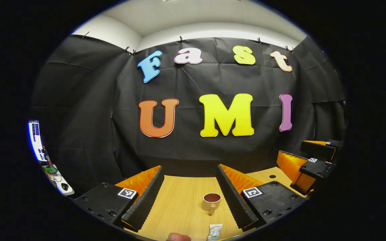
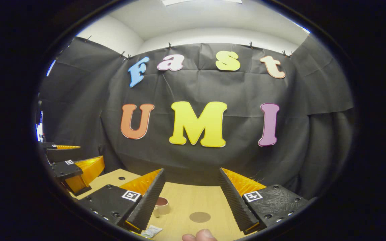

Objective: Put the toothbrush and toothpaste on the desktop into the cup, then pick up the cup and place it on the coaster on the desktop.

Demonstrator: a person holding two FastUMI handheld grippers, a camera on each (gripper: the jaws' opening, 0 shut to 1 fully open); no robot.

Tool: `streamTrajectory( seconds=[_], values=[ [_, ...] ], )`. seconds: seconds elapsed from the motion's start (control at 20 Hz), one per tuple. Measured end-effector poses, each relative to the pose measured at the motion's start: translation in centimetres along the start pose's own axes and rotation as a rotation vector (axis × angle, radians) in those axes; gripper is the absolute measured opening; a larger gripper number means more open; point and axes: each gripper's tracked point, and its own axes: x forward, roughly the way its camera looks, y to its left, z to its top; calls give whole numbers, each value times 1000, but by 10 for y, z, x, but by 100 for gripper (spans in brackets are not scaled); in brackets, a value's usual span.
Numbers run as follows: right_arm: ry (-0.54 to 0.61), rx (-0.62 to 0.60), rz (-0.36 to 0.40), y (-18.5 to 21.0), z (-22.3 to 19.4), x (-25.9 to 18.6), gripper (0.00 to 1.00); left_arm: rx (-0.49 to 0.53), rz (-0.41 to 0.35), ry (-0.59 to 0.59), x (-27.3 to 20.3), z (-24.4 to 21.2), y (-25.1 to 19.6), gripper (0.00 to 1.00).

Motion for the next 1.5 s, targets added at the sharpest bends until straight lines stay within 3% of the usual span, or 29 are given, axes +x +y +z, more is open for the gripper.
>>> streamTrajectory(
  seconds=[0.35, 0.6, 0.95, 1.2, 1.5],
  values=[
    [1, 8, -11, -7, 0, 2, 93, 11, -2, -12, 2, 3, -4, 99],
    [9, 4, -16, -10, -8, 4, 97, 9, 5, -7, 3, 1, -3, 99],
    [35, 16, -39, -21, -17, 3, 95, 5, -3, 10, 2, -7, -7, 99],
    [125, 12, -72, -42, -49, -1, 93, 6, -41, 113, 0, -39, -20, 99],
    [272, -15, -70, -59, -102, -13, 95, 8, -110, 333, -13, -112, -47, 99]
  ],
)
